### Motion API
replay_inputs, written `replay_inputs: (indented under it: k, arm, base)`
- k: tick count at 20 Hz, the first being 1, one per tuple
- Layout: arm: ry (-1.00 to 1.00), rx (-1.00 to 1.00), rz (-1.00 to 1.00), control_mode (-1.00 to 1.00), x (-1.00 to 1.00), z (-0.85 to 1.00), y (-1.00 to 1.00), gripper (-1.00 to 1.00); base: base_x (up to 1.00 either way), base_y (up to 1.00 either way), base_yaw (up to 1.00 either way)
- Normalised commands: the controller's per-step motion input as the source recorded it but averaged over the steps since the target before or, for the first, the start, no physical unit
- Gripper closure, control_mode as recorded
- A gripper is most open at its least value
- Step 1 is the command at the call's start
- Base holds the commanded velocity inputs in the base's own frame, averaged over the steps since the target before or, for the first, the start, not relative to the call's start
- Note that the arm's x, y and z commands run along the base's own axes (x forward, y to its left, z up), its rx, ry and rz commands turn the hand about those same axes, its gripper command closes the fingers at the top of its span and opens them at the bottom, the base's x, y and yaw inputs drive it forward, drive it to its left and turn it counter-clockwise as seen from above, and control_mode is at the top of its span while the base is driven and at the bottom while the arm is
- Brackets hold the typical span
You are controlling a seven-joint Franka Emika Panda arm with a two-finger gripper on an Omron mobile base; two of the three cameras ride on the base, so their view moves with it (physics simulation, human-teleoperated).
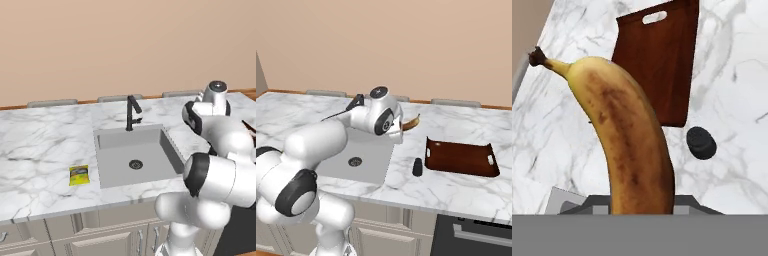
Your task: Pick up all produce items and place them in the sink. Turn on the sink faucet to wash them. Then turn the sink off and put them in the tray.
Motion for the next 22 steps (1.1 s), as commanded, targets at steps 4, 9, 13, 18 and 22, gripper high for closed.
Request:
replay_inputs:
  k: [4,9,13,18,22]
  arm:
    - [0.00,0.00,-0.17,-1.00,0.33,0.10,-1.00,1.00]
    - [0.03,0.01,-0.18,-1.00,0.48,-0.06,-1.00,1.00]
    - [0.05,0.02,-0.16,-1.00,0.43,-0.56,-0.89,1.00]
    - [0.01,0.07,-0.09,-1.00,0.26,-0.77,-0.72,1.00]
    - [0.00,0.09,-0.05,-1.00,0.11,-0.69,-0.47,1.00]
  base:
    - [0.00,0.00,0.00]
    - [0.00,0.00,0.00]
    - [0.00,0.00,0.00]
    - [0.00,0.00,0.00]
    - [0.00,0.00,0.00]
